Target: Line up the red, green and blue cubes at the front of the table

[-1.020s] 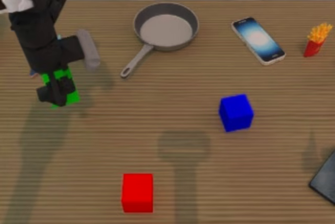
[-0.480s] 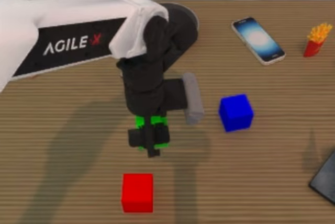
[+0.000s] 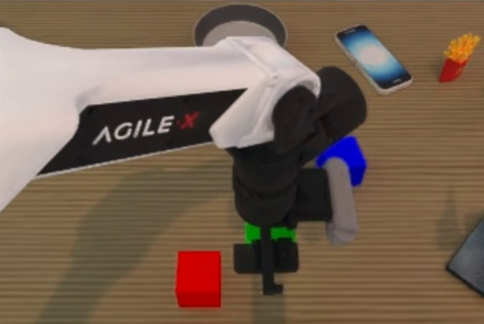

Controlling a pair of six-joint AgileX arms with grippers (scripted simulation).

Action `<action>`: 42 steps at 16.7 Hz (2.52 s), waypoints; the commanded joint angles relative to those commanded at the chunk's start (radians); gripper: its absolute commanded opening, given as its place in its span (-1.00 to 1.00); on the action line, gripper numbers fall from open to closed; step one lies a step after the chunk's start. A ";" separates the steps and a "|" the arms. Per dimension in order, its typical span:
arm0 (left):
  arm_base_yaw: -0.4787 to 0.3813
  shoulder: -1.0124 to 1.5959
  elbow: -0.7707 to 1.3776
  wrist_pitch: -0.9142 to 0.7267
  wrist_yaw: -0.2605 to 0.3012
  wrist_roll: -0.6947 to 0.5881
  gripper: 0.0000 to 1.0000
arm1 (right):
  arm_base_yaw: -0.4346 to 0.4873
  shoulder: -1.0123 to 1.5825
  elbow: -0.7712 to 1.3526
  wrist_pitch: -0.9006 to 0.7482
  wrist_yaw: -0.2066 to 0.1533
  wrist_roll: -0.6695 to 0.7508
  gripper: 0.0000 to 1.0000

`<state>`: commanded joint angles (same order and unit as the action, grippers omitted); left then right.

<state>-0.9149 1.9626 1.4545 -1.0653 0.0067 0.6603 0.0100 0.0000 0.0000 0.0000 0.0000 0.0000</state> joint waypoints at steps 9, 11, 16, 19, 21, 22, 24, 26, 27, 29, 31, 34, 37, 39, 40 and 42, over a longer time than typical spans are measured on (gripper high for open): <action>0.000 0.084 -0.103 0.200 0.000 -0.006 -1.00 | 0.000 0.000 0.000 0.000 0.000 0.000 1.00; -0.005 0.109 -0.129 0.240 0.001 -0.004 -1.00 | 0.000 0.000 0.000 0.000 0.000 0.000 1.00; -0.006 0.112 -0.132 0.244 0.001 -0.004 -0.85 | 0.000 0.000 0.000 0.000 0.000 0.000 1.00; -0.006 0.112 -0.132 0.244 0.001 -0.004 -0.40 | 0.000 0.000 0.000 0.000 0.000 0.000 1.00; -0.006 0.112 -0.132 0.244 0.001 -0.004 -0.10 | 0.000 0.000 0.000 0.000 0.000 0.000 1.00; -0.006 0.112 -0.132 0.244 0.001 -0.004 0.06 | 0.000 0.000 0.000 0.000 0.000 0.000 1.00; -0.006 0.112 -0.132 0.244 0.001 -0.004 0.36 | 0.000 0.000 0.000 0.000 0.000 0.000 1.00; -0.006 0.112 -0.132 0.244 0.001 -0.004 0.66 | 0.000 0.000 0.000 0.000 0.000 0.000 1.00; -0.006 0.112 -0.132 0.244 0.001 -0.004 0.81 | 0.000 0.000 0.000 0.000 0.000 0.000 1.00; -0.006 0.112 -0.132 0.244 0.001 -0.004 1.00 | 0.000 0.000 0.000 0.000 0.000 0.000 1.00; -0.006 0.112 -0.132 0.244 0.001 -0.004 1.00 | 0.000 0.000 0.000 0.000 0.000 0.000 1.00; -0.006 0.112 -0.132 0.244 0.001 -0.004 1.00 | 0.000 0.000 0.000 0.000 0.000 0.000 1.00; -0.004 0.111 -0.132 0.244 0.001 -0.004 1.00 | 0.000 0.000 0.000 0.000 0.000 0.000 1.00; -0.002 0.106 -0.120 0.227 0.001 -0.005 1.00 | 0.000 0.000 0.000 0.000 0.000 0.000 1.00; 0.001 0.098 -0.104 0.203 0.001 -0.006 1.00 | 0.000 0.000 0.000 0.000 0.000 0.000 1.00; 0.008 0.070 -0.063 0.131 0.001 -0.008 1.00 | 0.000 0.000 0.000 0.000 0.000 0.000 1.00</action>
<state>-0.9066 2.0327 1.3919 -0.9346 0.0078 0.6519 0.0100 0.0000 0.0000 0.0000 0.0000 0.0000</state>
